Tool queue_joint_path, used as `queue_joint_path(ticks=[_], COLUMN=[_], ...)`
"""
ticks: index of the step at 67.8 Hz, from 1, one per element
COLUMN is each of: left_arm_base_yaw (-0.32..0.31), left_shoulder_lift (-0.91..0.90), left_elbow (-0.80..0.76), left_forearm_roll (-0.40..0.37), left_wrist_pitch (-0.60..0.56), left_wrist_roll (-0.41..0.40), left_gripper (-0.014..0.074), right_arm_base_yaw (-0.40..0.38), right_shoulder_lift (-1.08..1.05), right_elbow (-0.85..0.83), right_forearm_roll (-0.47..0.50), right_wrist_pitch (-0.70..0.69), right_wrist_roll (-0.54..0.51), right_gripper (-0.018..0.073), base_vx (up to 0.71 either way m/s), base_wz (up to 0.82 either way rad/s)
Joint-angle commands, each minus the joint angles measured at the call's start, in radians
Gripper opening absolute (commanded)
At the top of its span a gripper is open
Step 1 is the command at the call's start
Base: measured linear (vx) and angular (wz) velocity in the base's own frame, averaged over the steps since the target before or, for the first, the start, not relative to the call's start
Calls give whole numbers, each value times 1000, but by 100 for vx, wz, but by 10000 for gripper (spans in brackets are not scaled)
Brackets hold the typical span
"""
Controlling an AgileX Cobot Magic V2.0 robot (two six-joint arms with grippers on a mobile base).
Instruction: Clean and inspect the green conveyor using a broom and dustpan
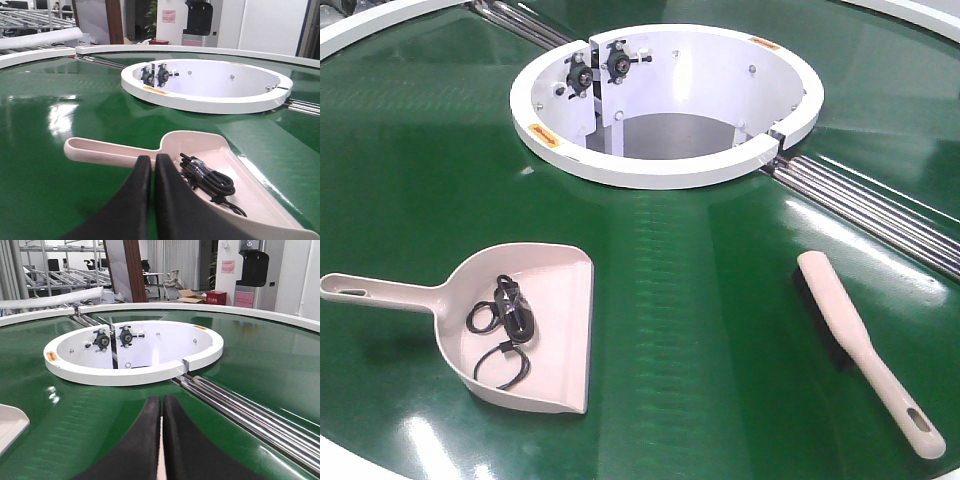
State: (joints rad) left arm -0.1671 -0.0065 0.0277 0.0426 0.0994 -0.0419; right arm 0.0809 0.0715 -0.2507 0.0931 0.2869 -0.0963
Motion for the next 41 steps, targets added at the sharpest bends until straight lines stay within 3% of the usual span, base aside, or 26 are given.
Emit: queue_joint_path(ticks=[1, 41], left_arm_base_yaw=[2, 2], left_shoulder_lift=[-22, -21], left_elbow=[32, 31], left_forearm_roll=[7, 7], left_wrist_pitch=[-66, -64], left_wrist_roll=[-11, -11], left_gripper=[-8, -8], right_arm_base_yaw=[-5, -5], right_shoulder_lift=[12, 12], right_elbow=[-26, -26], right_forearm_roll=[0, 0], right_wrist_pitch=[-75, -75], right_wrist_roll=[-3, -3], right_gripper=[-10, -10], base_vx=[0, 0], base_wz=[0, 0])
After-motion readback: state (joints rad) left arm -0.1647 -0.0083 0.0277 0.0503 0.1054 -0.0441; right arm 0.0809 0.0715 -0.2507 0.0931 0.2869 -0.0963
